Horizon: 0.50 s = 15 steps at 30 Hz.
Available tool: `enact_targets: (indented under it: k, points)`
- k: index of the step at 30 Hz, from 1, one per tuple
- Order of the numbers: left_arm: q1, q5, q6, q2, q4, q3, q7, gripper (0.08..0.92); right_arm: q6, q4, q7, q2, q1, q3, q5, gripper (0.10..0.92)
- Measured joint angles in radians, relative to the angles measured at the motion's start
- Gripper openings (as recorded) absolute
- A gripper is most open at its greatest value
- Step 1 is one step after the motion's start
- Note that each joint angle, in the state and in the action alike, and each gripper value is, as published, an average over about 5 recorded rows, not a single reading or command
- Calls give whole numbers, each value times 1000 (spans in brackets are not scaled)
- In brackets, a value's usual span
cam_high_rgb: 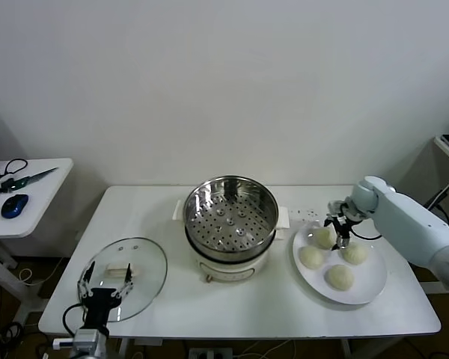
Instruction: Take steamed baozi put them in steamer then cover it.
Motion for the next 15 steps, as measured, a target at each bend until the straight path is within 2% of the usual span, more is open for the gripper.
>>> enact_targets:
  k: [8,15]
  points:
    - [5,0,-3,-1,1,-1,-1,823,11,-2,-5,2,1,4,-4,705]
    - [13,0,-5,-1,-5,-6,-1,823,35,24,-18,-16,36,-23,21,696]
